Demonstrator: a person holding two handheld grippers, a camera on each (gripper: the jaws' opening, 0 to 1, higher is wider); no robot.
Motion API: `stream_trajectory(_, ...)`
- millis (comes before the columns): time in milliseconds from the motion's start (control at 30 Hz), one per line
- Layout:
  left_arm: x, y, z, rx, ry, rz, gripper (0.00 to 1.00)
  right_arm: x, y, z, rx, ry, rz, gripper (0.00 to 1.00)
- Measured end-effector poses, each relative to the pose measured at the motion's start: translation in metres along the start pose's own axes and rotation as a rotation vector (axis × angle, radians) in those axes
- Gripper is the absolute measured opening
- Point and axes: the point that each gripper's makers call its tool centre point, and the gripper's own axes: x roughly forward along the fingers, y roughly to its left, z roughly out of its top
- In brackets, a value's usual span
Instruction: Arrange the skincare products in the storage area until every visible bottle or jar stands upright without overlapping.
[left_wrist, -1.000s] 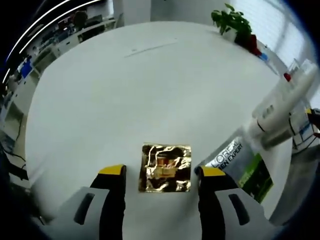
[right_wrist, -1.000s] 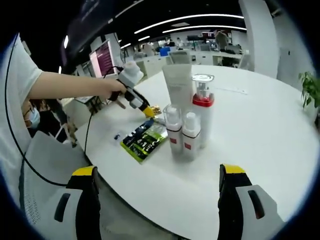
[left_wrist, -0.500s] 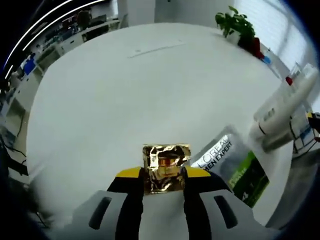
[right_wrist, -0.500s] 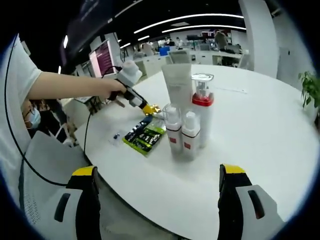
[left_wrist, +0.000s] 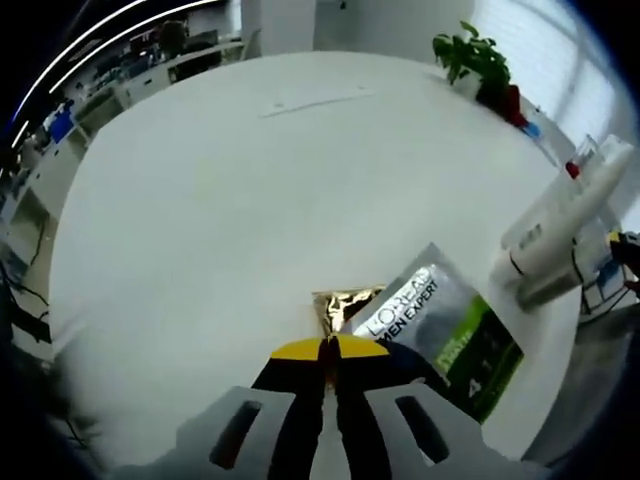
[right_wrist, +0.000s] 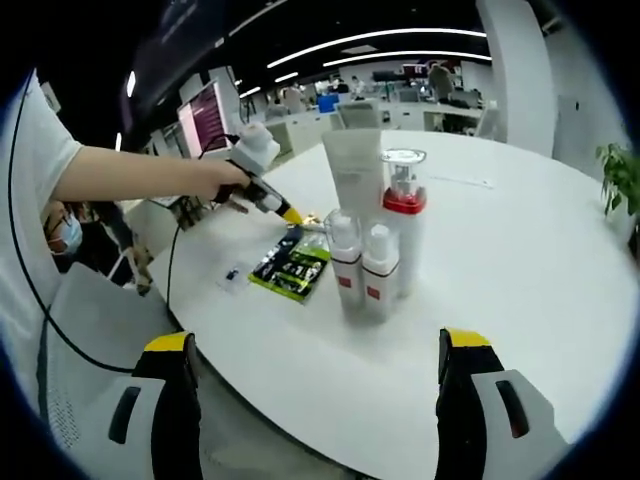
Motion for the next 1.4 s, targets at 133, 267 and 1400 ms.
stream_trajectory(133,-0.001,-0.001,-0.002,-0.018,0.004,-0.018,0.01,0.000,0.000,0.000,-0.005,0.000,-0.001,0.99)
stream_trajectory(267,-0.002,-0.007,-0.004,-0.023,0.008,-0.036,0.01,0.001,0.005,0.000,-0.033,0.010,0.006,0.99)
stream_trajectory(1400,0.002,-0.039,0.009,0.060,0.003,-0.067,0.17,0.002,0.008,-0.001,-0.050,0.026,0.018,0.99)
